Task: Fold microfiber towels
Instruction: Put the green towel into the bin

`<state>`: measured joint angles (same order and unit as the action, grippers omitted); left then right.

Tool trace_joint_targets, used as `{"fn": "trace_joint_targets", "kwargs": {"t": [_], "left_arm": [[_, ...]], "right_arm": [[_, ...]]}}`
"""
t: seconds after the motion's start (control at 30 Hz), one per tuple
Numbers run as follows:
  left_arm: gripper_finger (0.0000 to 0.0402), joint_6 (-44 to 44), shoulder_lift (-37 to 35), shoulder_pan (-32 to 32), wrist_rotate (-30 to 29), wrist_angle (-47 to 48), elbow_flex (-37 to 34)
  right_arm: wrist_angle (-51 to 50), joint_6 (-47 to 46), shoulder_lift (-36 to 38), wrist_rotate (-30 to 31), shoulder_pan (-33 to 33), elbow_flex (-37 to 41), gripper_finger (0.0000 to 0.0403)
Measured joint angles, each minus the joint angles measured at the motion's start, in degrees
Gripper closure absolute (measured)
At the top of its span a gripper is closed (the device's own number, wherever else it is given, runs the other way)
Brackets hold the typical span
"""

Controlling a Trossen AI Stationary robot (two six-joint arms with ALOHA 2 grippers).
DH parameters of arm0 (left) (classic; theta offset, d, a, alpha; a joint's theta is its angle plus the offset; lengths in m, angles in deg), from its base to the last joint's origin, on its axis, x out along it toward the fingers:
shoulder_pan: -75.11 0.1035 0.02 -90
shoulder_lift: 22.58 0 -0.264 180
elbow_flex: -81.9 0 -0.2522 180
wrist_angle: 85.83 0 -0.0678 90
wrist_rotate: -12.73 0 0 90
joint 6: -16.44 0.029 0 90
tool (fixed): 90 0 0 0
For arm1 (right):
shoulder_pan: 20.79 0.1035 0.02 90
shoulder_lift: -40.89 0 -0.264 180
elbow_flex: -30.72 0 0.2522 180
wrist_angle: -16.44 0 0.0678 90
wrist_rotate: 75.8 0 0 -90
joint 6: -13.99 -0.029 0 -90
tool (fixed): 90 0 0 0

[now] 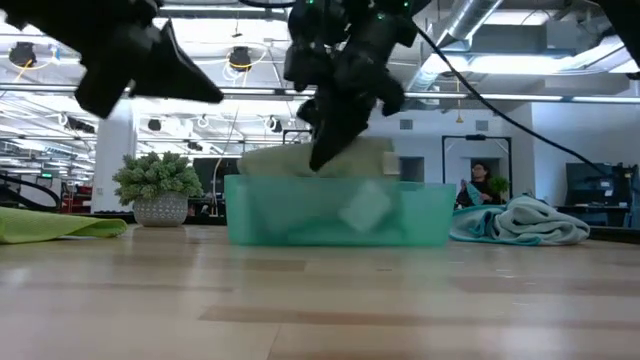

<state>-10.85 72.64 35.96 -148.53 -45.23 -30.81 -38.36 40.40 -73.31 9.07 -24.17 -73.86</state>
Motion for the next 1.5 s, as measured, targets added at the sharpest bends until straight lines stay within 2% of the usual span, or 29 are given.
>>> {"fn": "trace_joint_targets", "kwargs": {"t": [0.13, 0.2, 0.27, 0.4, 0.6, 0.87, 0.93, 1.1, 1.17, 1.3, 1.5], "left_arm": [[0.0401, -6.65, 0.0, -1.57, -2.71, 9.06, 2.5], [0.0402, -11.09, 0.0, -2.08, -3.11, 12.64, 3.18], [0.0402, -14.65, 0.0, -2.27, -3.09, 15.68, 3.21], [0.0401, -20.11, 0.0, -2.44, -2.33, 19.52, 3.18], [0.0401, -21.11, 0.05, -2.54, -1.11, 19.6, 2.79], [0.0401, -21.44, 0.11, -2.56, -1.0, 19.81, 2.73], [0.0401, -21.44, 0.11, -2.54, -1.04, 19.79, 2.73], [0.0401, -21.44, 0.11, -2.54, -1.26, 19.83, 2.73], [0.0401, -21.44, 0.11, -2.54, -1.26, 19.82, 2.73], [0.0401, -21.5, 0.11, -2.54, -0.74, 20.0, 2.73], [0.0402, -21.5, 0.11, -2.54, -0.56, 20.03, 2.73]], "right_arm": [[10.3, -0.61, 0.54, 14.81, -2.32, -0.1, 0.0368], [15.53, -0.21, -0.33, 18.61, -3.61, -0.04, 0.0368], [18.66, 1.13, -2.3, 16.61, -4.44, -0.19, 0.037], [17.24, 5.72, -6.77, 15.29, -3.34, 0.15, 0.0368], [15.81, 9.33, -10.23, 14.61, -1.06, 0.14, 0.0367], [14.02, 10.09, -5.37, 14.25, -0.44, 0.09, 0.0367], [13.88, 9.33, -3.5, 16.46, -0.66, 0.06, 0.0369], [21.23, 3.07, 0.11, 29.08, -1.5, -0.02, 0.0372], [23.33, 2.1, -0.22, 27.73, -1.95, -0.19, 0.0371], [21.78, 3.75, -4.65, 18.61, -1.06, -0.04, 0.037], [21.28, 9.33, -9.86, 16.33, 1.71, 0.03, 0.0366]]}}
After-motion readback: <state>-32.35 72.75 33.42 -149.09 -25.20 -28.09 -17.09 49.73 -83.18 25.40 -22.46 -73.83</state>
